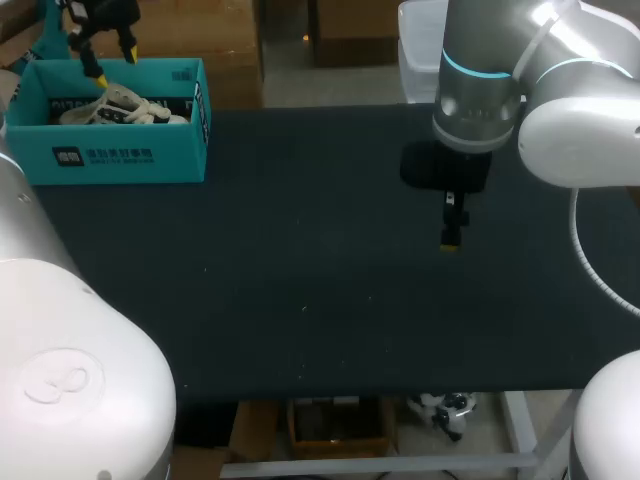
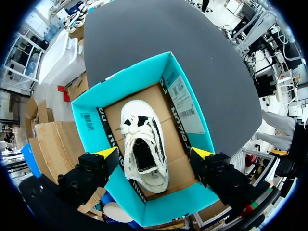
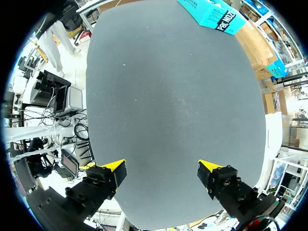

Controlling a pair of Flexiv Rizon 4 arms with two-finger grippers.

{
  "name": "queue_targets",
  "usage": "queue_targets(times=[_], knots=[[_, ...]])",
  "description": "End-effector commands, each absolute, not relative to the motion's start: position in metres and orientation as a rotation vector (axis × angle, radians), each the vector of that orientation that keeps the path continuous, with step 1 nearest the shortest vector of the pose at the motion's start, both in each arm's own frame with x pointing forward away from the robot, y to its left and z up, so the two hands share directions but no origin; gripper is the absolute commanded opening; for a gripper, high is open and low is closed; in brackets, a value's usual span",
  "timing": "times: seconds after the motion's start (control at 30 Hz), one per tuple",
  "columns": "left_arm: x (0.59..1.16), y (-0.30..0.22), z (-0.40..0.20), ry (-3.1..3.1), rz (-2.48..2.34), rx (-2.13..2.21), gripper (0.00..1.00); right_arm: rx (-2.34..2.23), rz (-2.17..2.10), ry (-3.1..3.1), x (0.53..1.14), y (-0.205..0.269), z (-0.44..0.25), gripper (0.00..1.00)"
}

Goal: Open the shoe tongue, take the insole out of the shoe, put the insole back into the shoe, and pack the shoe into the shoebox

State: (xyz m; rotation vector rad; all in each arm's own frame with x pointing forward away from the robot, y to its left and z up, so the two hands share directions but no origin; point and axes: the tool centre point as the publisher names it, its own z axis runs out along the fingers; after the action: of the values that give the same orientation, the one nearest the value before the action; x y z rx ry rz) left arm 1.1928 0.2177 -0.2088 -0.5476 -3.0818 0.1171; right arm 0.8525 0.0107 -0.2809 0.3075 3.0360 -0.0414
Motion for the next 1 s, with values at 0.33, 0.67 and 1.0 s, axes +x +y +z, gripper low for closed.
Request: queue_targets(times=[0.33, 0.67, 1.0], knots=[[1.1, 0.157, -0.16, -3.109, 0.069, -0.335, 1.0, 0.309, -0.045, 3.037, 0.852, 0.011, -0.28, 1.0], [1.047, 0.127, -0.176, -3.162, 0.023, -0.291, 1.0, 0.309, -0.045, 3.037, 0.852, 0.011, -0.28, 1.0], [0.999, 0.114, -0.184, -3.26, -0.009, -0.239, 1.0, 0.309, -0.045, 3.037, 0.852, 0.011, -0.28, 1.0]])
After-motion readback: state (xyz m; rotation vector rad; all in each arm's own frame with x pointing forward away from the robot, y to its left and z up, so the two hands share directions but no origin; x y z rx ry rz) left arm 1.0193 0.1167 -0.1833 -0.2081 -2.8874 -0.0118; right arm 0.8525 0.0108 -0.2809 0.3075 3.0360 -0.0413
